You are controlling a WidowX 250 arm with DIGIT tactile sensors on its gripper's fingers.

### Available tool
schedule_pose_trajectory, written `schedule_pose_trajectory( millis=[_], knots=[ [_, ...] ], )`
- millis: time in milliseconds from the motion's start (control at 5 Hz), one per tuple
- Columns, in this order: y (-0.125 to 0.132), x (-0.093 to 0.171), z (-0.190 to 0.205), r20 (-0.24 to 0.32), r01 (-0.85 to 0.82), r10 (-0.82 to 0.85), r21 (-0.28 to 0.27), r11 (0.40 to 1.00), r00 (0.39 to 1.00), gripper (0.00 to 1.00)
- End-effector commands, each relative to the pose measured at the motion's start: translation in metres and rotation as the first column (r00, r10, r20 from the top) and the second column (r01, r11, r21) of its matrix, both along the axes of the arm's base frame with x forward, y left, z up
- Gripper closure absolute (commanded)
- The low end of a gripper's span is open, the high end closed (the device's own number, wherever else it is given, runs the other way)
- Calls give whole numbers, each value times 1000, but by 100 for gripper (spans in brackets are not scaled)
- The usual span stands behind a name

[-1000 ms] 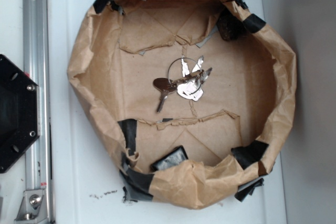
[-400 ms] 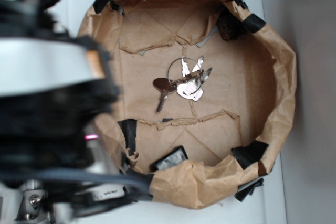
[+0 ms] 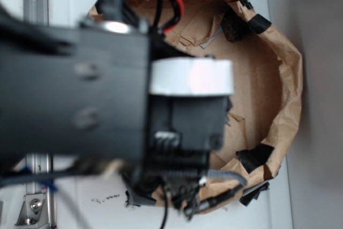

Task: Grab the black box.

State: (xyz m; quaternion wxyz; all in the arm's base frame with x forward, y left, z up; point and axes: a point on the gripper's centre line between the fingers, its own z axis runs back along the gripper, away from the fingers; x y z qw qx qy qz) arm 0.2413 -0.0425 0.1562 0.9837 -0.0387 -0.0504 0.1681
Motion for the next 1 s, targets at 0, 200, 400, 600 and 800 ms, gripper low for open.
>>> schedule_pose_trajectory(
  millis=[0,200,400,600,800],
  knots=[
    [6,3,-16,77,-12,29,-207,978,997,0],
    [13,1,-13,95,-6,27,-214,977,995,0],
    [32,1,-2,139,35,-10,-182,983,990,0],
    [32,1,-2,139,35,-10,-182,983,990,0],
    [32,1,-2,139,35,-10,-182,983,990,0]
  ],
)
